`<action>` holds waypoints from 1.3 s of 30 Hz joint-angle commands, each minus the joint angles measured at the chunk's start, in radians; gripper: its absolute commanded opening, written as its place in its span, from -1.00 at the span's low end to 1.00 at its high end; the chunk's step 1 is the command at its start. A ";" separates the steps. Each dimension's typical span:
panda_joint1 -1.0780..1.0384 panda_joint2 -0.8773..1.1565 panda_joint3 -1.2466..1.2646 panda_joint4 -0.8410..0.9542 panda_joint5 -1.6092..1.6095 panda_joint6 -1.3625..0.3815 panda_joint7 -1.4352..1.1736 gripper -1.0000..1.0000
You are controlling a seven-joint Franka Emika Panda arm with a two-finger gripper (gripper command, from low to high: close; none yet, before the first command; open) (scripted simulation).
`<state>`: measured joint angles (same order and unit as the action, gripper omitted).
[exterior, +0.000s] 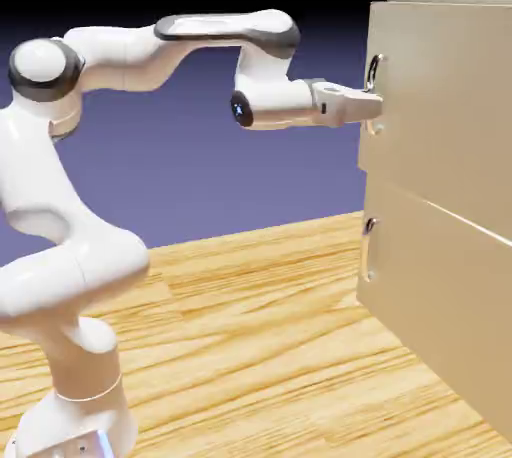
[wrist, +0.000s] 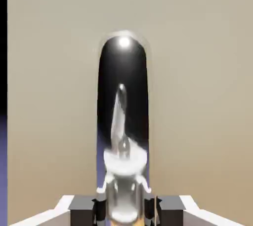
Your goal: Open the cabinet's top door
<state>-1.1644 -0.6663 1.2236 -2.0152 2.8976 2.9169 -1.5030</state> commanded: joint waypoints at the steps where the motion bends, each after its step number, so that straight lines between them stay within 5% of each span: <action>1: 0.036 0.015 -0.028 -0.016 0.007 -0.006 -0.023 -1.00; 24: 0.870 0.173 -0.747 -0.253 0.029 -0.046 -0.426 -1.00; 39: 1.364 -0.166 -1.219 -0.587 -0.574 -0.063 -0.052 -1.00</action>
<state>0.1996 -0.8322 0.0049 -2.6015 2.3230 2.8531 -1.5556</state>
